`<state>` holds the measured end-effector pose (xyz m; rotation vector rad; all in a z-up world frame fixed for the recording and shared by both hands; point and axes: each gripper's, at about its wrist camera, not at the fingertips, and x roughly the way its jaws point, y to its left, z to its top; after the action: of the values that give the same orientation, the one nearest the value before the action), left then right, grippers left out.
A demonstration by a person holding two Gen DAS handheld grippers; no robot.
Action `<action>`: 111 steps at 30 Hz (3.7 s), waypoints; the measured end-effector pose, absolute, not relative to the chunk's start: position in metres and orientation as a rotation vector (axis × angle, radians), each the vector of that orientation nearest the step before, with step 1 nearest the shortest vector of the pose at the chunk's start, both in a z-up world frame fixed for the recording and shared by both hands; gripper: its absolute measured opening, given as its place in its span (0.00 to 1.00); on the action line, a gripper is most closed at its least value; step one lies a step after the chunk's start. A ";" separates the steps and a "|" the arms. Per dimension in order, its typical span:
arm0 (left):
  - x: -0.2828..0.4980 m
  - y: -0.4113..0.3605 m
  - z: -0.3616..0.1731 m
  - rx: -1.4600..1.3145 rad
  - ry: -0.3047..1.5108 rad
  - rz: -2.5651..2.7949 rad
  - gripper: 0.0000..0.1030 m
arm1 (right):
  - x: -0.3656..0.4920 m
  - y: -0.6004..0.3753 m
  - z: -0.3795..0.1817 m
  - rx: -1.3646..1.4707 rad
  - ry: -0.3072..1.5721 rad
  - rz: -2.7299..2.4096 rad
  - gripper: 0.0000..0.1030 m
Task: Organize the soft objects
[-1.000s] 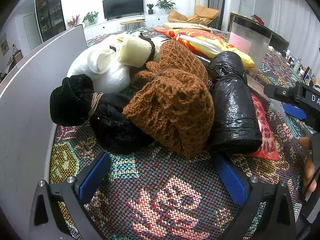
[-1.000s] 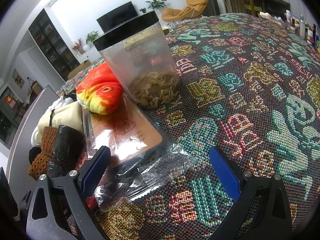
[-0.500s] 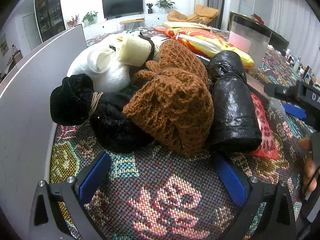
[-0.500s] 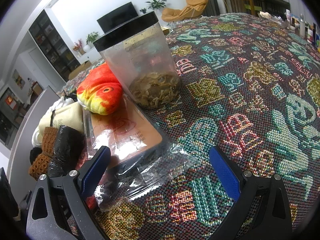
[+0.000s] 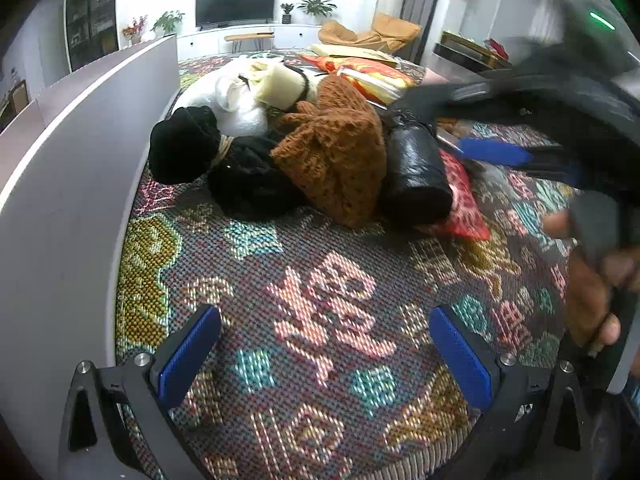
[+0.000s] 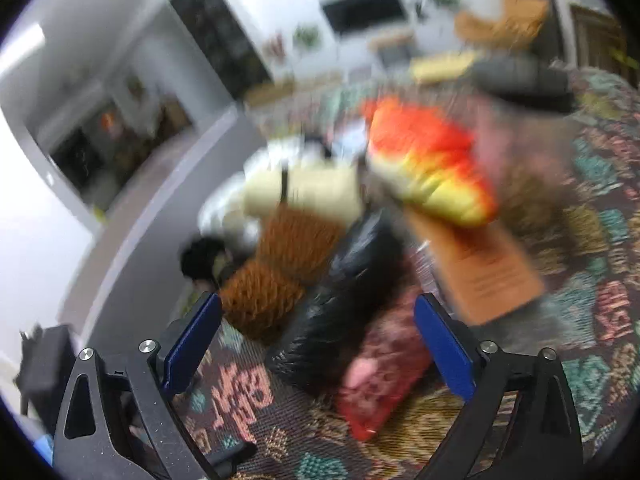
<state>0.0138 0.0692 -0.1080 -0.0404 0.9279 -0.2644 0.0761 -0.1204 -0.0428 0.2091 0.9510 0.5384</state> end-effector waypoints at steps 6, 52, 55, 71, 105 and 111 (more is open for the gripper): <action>0.000 0.071 -0.099 -0.029 0.914 -0.270 1.00 | 0.088 -0.105 -0.052 0.072 1.030 0.562 0.45; 0.071 0.127 0.027 -0.254 0.811 -0.241 0.50 | 0.251 -0.331 0.016 0.053 0.946 0.015 0.39; 0.061 0.159 0.040 -0.259 0.786 -0.189 0.50 | 0.249 -0.294 0.065 -0.018 0.866 0.111 0.39; -0.023 0.329 0.030 -0.255 0.807 0.271 0.89 | 0.100 0.065 0.093 0.092 0.995 1.009 0.75; 0.076 0.047 -0.110 -0.017 0.918 -0.197 0.94 | 0.129 -0.287 -0.079 0.268 0.919 -0.266 0.78; 0.081 0.050 -0.122 0.015 0.900 -0.197 0.95 | 0.134 -0.288 -0.089 0.233 0.917 -0.297 0.88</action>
<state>0.0810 0.0505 -0.1220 0.0150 0.8999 -0.1967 0.1339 -0.2883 -0.0891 0.2328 0.9172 -0.2967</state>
